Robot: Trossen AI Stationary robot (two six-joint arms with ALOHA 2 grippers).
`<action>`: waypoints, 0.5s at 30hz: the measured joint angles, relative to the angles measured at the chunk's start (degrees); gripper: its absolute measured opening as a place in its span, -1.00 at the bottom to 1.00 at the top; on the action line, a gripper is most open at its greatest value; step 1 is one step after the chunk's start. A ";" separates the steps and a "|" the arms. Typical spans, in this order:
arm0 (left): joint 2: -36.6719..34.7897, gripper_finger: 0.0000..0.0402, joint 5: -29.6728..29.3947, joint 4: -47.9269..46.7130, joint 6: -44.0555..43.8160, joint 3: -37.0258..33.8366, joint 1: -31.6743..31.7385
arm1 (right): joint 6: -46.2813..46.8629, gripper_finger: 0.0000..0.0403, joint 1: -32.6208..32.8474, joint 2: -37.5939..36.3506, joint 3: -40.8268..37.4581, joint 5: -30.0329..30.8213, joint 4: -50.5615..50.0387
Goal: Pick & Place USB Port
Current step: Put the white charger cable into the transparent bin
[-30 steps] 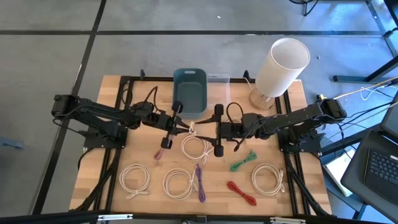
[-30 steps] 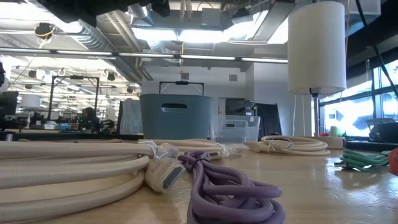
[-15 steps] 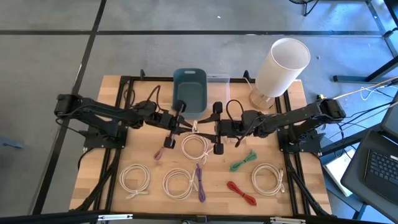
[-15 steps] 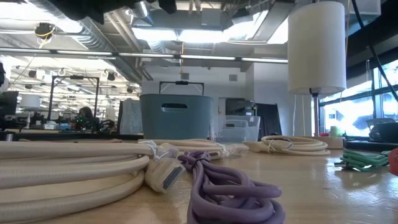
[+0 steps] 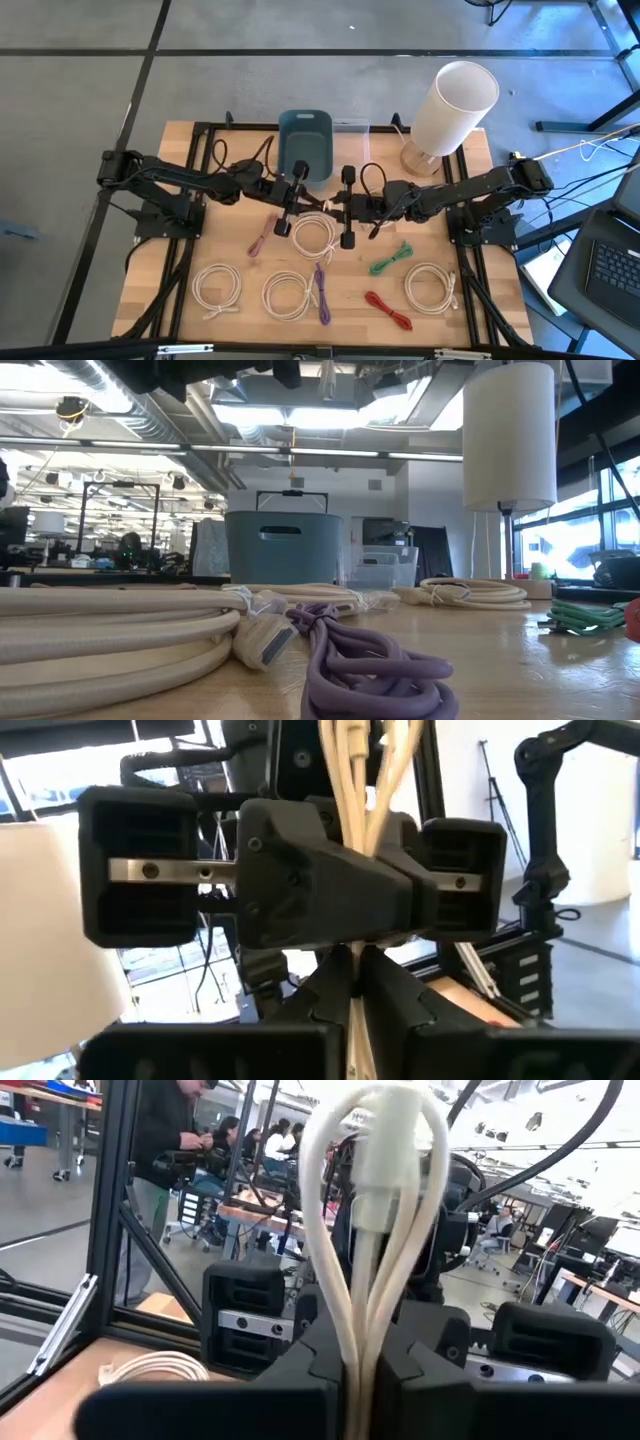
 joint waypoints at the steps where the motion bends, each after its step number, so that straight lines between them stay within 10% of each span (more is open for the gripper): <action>1: -0.42 -0.88 -0.12 -0.89 0.18 0.00 0.00 | 0.01 -0.93 0.00 0.00 0.00 0.00 -0.07; 6: -2.91 -0.63 -7.26 -9.39 6.05 -0.01 -0.86 | -0.01 -0.97 -0.02 -1.01 -0.04 2.07 -4.96; 15: -14.34 -0.09 -40.23 -34.12 5.33 0.02 -4.77 | 0.17 -0.98 1.83 -9.13 -0.02 18.16 -19.54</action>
